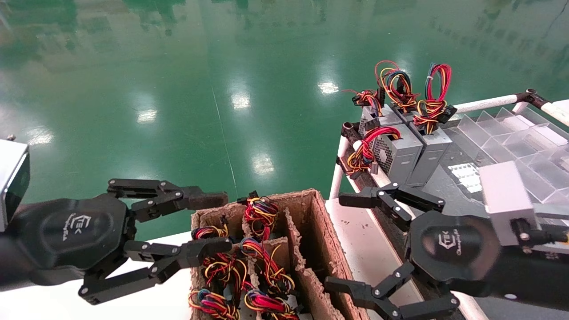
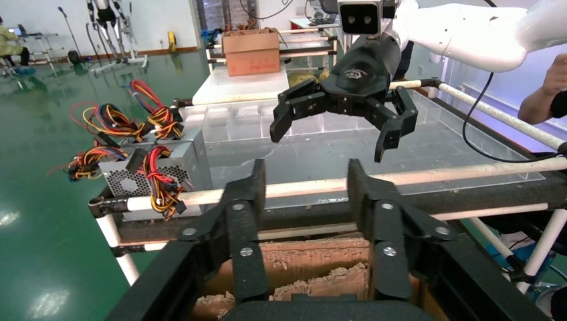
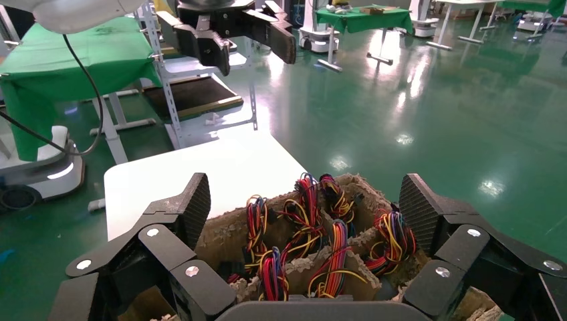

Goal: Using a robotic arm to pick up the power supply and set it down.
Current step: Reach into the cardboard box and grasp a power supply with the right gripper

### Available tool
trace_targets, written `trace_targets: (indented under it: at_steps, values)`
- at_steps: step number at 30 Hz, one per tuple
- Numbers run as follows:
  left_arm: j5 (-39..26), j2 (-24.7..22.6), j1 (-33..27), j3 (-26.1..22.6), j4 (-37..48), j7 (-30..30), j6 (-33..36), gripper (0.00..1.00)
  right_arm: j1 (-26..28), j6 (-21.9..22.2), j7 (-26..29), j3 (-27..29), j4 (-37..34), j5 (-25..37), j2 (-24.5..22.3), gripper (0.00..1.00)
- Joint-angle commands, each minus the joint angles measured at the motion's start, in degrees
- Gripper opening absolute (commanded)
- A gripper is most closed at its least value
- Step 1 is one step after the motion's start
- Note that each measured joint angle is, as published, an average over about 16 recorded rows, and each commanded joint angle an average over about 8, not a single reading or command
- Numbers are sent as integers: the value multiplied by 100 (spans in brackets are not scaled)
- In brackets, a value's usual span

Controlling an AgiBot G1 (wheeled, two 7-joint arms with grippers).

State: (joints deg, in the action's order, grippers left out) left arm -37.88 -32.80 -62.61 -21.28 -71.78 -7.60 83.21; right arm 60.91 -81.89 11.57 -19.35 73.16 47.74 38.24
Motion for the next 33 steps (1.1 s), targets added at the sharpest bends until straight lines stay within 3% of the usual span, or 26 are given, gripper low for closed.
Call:
trace_targets:
  at_steps: [1,10,11,18,19,33]
  values:
    - [0,0,0,0,0,0,-1,100,-22,21,-16,-3,-6,14,8,100]
    - [0,0,0,0,1,0,-1,100,305,216,390,-883,127,1322,765,100]
    - [0,0,0,0,1,0,-1,100,357,215,433,-980,107,1465,853,93]
    - [0,0,0,-1,1,0,-1,100,587,241,463,-1362,-157,2072,1294,6]
    - [0,0,0,-1,1,0,-1,100,600,253,441,-1387,-198,2121,1332,0]
    - [1,0,0,-1,1,1,-1,100,507,593,107,-1470,-274,2466,1559,0]
